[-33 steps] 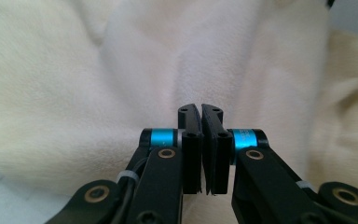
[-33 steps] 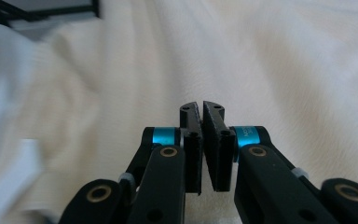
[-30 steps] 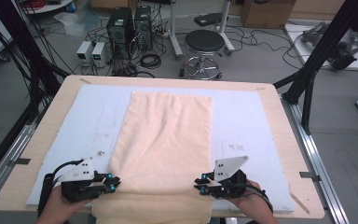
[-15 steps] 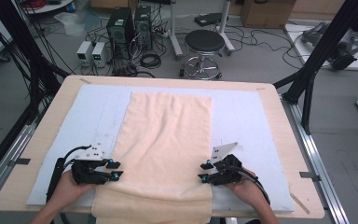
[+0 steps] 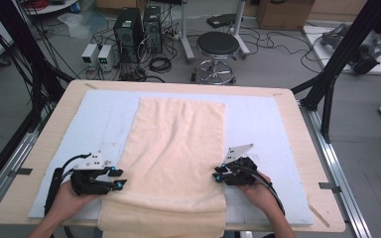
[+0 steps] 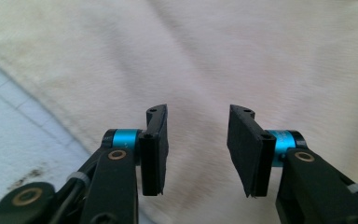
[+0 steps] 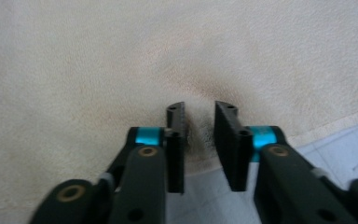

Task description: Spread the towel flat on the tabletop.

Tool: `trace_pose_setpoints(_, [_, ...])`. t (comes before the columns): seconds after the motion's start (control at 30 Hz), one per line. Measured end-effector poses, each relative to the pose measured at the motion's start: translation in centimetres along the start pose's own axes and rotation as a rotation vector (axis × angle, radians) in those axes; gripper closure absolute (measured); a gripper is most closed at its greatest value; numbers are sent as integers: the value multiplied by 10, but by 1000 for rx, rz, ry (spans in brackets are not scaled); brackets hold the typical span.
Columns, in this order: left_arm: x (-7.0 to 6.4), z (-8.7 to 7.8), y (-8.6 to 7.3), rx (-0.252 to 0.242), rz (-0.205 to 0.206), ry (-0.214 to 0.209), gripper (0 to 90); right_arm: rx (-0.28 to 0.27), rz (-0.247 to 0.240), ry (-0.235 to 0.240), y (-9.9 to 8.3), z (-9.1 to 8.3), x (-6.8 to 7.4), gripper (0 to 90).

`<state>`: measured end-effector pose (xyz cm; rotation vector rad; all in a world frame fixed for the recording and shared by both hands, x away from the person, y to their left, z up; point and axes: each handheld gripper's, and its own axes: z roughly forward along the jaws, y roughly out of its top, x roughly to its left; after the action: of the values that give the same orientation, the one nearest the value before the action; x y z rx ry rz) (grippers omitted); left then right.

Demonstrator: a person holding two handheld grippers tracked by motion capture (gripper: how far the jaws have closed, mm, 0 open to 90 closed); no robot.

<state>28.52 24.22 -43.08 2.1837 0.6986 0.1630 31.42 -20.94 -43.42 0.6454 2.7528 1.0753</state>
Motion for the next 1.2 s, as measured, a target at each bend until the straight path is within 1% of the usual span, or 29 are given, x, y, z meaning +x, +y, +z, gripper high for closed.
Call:
trace_pose_setpoints(0.03, [2, 7, 0, 32, -9, 1, 653, 4, -6, 5, 1, 0, -1, 847])
trace_pose_setpoints(0.07, [2, 10, 0, 26, 6, 22, 722, 6, -8, 0, 1, 0, -1, 858])
trace_pose_setpoints(0.1, [3, 11, 2, 30, 12, 32, 834, 11, -18, -16, 3, 0, -1, 864])
trace_pose_setpoints(0.13, [5, 12, 4, 38, -4, 25, 851, 13, -25, -27, 4, -1, -1, 864])
trace_pose_setpoints(0.17, [6, 14, 7, 39, -3, 46, 867, 15, -31, -48, 6, -1, -2, 865])
trace_pose_setpoints(0.2, [7, 15, 9, 37, 4, 72, 873, 9, -35, -80, 8, -2, -5, 865])
trace_pose_setpoints(0.23, [9, 16, 12, 22, -4, 104, 875, 0, -29, -92, 10, -3, -8, 865])
trace_pose_setpoints(0.33, [18, 22, 22, -33, -44, 203, 876, -9, -12, -178, 16, -2, -21, 861])
trace_pose_setpoints(0.37, [22, 24, 25, -50, -54, 229, 872, -28, 18, -189, 16, -1, -26, 851])
trace_pose_setpoints(0.4, [23, 25, 26, -66, -65, 235, 851, -38, 35, -189, 17, 0, -31, 803])
trace_pose_setpoints(0.43, [23, 25, 27, -73, -63, 238, 802, -46, 38, -192, 17, 0, -33, 759])
trace_pose_setpoints(0.47, [23, 23, 28, -70, -59, 227, 744, -56, 42, -183, 16, -2, -33, 731])
trace_pose_setpoints(0.5, [21, 19, 27, -72, -51, 200, 720, -68, 40, -173, 16, -5, -31, 707])
trace_pose_setpoints(0.53, [18, 16, 27, -78, -39, 193, 693, -85, 26, -167, 16, -10, -26, 689])
trace_pose_setpoints(0.57, [13, 10, 26, -84, -15, 182, 683, -98, 14, -161, 16, -14, -23, 667])
trace_pose_setpoints(0.67, [0, -6, 22, -116, 9, 155, 623, -133, -31, -143, 17, -28, -6, 619])
trace_pose_setpoints(0.73, [-12, -17, 16, -139, 38, 135, 614, -145, -68, -109, 16, -35, 11, 606])
trace_pose_setpoints(0.8, [-24, -23, 9, -144, 60, 112, 582, -147, -106, -57, 13, -36, 25, 588])
trace_pose_setpoints(0.83, [-29, -25, 6, -142, 68, 81, 575, -141, -123, -28, 11, -35, 32, 583])
trace_pose_setpoints(0.87, [-34, -24, 3, -134, 74, 54, 575, -124, -136, -2, 8, -32, 37, 580])
trace_pose_setpoints(0.93, [-41, -20, -3, -89, 104, -4, 578, -93, -147, 38, 2, -26, 45, 579])
trace_pose_setpoints(0.97, [-45, -16, -7, -54, 124, -33, 595, -78, -151, 57, 0, -22, 47, 583])
trace_pose_setpoints(1.0, [-47, -13, -10, -31, 132, -50, 610, -57, -156, 82, -4, -18, 50, 598])
trace_pose_setpoints(1.03, [-48, -10, -13, -4, 137, -78, 611, -42, -162, 91, -5, -16, 51, 625])
trace_pose_setpoints(1.07, [-50, -5, -17, 22, 138, -111, 622, -24, -161, 120, -7, -14, 52, 664])
trace_pose_setpoints(1.1, [-52, -2, -21, 40, 149, -128, 671, -5, -159, 146, -9, -11, 54, 693])
trace_pose_setpoints(1.13, [-54, -3, -24, 12, 173, -109, 698, 18, -162, 157, -11, -7, 55, 722])
trace_pose_setpoints(1.17, [-55, -3, -25, 6, 165, -113, 757, -2, -166, 150, -13, -7, 57, 793])
trace_pose_setpoints(1.2, [-54, -3, -25, 13, 151, -130, 792, -6, -169, 156, -14, -7, 56, 850])
